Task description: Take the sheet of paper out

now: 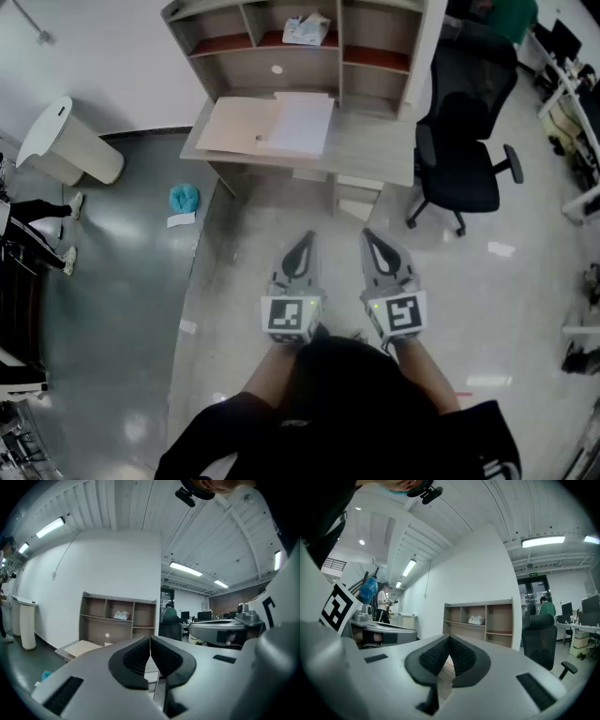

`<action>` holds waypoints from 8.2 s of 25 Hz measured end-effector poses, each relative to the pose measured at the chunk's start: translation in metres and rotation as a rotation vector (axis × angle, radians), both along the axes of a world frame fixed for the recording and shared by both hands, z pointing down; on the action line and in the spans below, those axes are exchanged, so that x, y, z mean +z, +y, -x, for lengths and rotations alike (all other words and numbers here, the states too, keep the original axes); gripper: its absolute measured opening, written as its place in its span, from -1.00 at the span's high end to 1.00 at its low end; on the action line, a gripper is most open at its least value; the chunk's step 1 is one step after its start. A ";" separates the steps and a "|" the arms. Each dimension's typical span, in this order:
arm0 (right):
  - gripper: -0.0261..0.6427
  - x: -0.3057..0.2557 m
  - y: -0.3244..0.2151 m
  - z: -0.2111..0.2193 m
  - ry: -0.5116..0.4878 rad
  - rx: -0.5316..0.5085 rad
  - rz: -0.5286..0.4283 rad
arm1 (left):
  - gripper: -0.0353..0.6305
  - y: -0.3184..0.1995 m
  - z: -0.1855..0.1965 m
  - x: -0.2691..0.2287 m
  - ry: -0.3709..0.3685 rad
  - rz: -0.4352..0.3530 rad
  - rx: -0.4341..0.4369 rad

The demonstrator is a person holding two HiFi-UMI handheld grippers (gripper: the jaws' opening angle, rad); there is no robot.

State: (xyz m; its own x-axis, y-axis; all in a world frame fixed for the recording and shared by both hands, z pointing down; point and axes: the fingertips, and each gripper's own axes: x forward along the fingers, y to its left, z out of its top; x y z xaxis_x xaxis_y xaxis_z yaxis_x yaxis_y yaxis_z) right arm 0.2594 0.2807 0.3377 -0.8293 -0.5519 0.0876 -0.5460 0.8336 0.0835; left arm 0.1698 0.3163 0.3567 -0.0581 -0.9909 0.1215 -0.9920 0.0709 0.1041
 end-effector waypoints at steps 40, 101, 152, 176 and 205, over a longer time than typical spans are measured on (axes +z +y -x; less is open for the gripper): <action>0.87 0.078 0.009 0.151 0.170 0.135 0.122 | 0.75 0.046 0.208 0.081 0.111 0.152 0.070; 0.87 0.181 -0.294 0.218 0.206 0.006 0.451 | 0.75 -0.280 0.281 0.156 0.202 0.437 0.152; 0.87 0.272 -0.445 0.277 0.351 0.204 0.747 | 0.74 -0.436 0.378 0.287 0.387 0.795 0.391; 0.87 0.286 -0.442 0.262 0.356 0.262 0.806 | 0.30 -0.466 0.382 0.327 0.485 0.862 0.439; 0.87 0.294 -0.454 0.267 0.331 0.270 0.854 | 0.27 -0.474 0.357 0.349 0.771 0.905 0.501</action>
